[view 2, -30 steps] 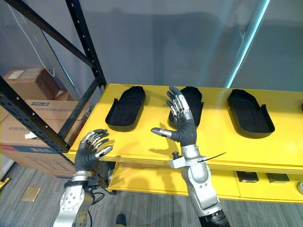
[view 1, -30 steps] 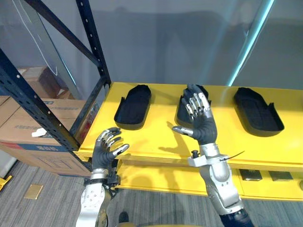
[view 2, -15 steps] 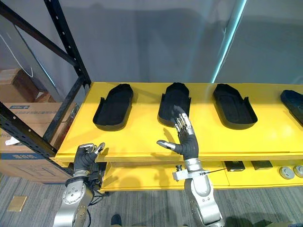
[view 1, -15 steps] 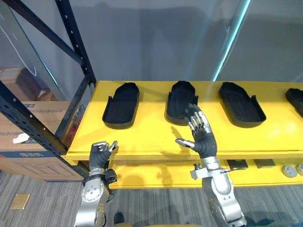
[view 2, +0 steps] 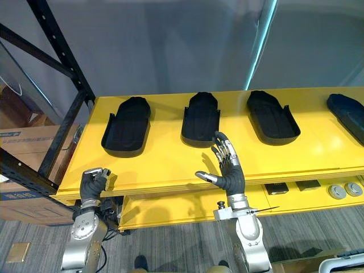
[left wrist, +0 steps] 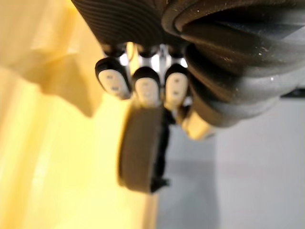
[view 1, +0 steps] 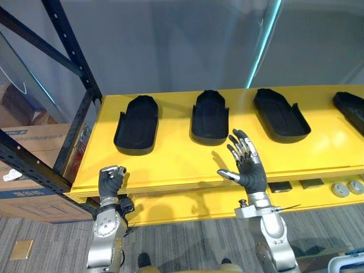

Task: Walk over and take plastic housings, then place them on the shelf

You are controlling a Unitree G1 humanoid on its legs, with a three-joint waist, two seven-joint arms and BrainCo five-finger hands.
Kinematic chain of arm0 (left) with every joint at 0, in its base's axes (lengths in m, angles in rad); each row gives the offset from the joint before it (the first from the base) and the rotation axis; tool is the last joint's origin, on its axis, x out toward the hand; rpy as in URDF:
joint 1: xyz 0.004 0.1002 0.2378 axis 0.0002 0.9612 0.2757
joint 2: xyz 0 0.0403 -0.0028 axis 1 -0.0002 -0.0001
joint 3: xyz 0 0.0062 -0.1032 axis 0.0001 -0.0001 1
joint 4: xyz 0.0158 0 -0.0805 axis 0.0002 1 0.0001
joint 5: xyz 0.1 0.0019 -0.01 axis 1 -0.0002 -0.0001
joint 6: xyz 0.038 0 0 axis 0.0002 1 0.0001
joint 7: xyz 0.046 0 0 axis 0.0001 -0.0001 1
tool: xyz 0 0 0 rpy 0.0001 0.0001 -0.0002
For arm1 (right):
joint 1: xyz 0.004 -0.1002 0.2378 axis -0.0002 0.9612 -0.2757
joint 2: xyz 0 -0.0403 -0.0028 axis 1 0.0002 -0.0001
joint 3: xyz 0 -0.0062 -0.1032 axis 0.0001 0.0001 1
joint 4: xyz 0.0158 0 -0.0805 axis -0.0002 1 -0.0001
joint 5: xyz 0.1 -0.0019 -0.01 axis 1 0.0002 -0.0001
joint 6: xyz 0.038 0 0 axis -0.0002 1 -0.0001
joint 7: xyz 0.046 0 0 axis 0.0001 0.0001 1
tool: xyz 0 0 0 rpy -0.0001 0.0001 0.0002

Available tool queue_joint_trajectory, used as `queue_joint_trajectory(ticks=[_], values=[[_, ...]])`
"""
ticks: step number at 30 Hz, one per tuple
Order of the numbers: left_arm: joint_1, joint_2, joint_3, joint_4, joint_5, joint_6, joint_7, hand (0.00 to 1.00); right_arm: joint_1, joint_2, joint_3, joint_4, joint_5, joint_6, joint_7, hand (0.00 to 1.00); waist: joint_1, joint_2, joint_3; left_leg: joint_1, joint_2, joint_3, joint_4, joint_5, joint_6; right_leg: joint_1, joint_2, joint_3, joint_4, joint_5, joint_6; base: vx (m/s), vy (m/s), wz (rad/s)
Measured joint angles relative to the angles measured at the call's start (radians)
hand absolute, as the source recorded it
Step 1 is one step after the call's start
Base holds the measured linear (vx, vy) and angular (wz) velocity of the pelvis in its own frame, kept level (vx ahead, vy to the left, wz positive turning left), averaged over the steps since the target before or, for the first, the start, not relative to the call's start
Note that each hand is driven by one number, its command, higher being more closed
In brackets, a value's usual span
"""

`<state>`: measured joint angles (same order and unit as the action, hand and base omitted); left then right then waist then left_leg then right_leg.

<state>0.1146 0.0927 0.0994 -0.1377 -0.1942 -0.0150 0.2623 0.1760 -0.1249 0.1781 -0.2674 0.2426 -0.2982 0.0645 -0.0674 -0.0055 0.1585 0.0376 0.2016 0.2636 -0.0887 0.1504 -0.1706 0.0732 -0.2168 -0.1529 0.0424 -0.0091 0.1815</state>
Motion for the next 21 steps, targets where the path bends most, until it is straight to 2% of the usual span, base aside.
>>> queue_joint_trajectory(ticks=[10, 16, 21], values=[[-0.020, 0.011, 0.005, -0.019, -0.032, 0.003, 0.000, 1.00, 0.011, 0.000, -0.015, -0.035, -0.001, 0.015, 0.022, 0.00, -0.004, 0.023, 0.014, 0.014, 0.000, 0.018, 0.000, -0.005, 0.001, -0.001, -0.001, 0.018, 0.000, 0.000, 0.001, 0.00, 0.000, -0.05], [-0.036, 0.011, 0.005, -0.006, -0.034, 0.040, 0.013, 1.00, 0.017, 0.000, -0.019, -0.036, -0.001, 0.030, 0.024, 0.00, -0.007, 0.024, 0.015, 0.014, -0.001, 0.018, 0.001, -0.005, 0.001, -0.001, -0.002, 0.018, 0.001, 0.000, 0.001, 0.00, 0.000, 0.00], [-0.064, 0.019, 0.005, 0.085, -0.033, 0.040, 0.041, 1.00, 0.017, -0.007, -0.019, -0.036, -0.001, 0.031, 0.025, 0.00, -0.030, 0.043, 0.034, 0.011, -0.003, 0.024, 0.000, -0.008, 0.004, -0.011, -0.004, 0.026, 0.004, 0.000, 0.002, -0.01, 0.002, -0.03]])
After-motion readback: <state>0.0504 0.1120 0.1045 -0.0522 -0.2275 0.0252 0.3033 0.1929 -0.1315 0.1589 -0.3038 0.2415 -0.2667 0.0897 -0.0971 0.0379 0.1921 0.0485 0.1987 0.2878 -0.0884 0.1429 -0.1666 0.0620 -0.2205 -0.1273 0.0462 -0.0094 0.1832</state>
